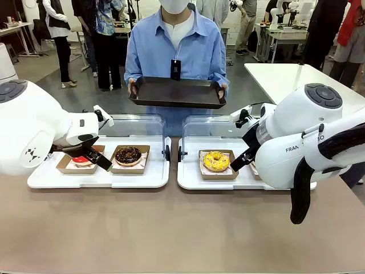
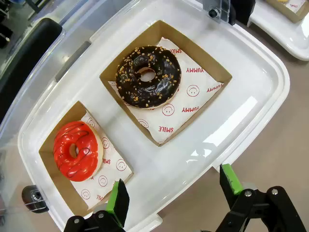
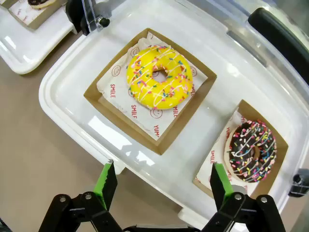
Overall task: Provide the desired donut to the person.
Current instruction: Pick up and lift the Paper togo box containing the Donut pointed at by the person.
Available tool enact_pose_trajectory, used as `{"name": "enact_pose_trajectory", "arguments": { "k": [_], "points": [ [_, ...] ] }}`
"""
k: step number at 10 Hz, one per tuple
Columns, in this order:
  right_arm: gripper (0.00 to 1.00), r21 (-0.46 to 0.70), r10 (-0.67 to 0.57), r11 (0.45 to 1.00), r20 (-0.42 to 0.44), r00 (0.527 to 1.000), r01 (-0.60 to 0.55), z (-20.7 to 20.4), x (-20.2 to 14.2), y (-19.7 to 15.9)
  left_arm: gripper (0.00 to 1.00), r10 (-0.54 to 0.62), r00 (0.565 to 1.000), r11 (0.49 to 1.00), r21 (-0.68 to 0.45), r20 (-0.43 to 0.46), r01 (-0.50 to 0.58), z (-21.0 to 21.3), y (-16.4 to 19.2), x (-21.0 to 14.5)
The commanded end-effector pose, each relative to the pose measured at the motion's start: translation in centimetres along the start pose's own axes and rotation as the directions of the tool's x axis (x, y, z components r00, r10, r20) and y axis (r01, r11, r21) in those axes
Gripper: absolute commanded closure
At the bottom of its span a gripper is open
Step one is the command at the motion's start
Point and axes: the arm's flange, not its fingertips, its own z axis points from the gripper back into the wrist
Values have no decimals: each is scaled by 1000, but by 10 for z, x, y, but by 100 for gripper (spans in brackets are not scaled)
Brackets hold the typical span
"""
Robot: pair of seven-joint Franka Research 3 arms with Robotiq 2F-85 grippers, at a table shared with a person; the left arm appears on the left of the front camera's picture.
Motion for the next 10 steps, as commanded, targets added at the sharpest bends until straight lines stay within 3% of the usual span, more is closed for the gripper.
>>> {"name": "enact_pose_trajectory", "arguments": {
  "k": [1, 10],
  "points": [
    [0, 0, 0, 1000, 0, 1000, 0, 0, 0, 0, 0, 0, 1000, 1000, 0, 0, 0, 0, 0, 0],
    [0, 0, 0, 1000, 0, 1000, 0, 0, 0, 0, 0, 0, 1000, 1000, 0, 0, 0, 0, 0, 0]
  ]
}}
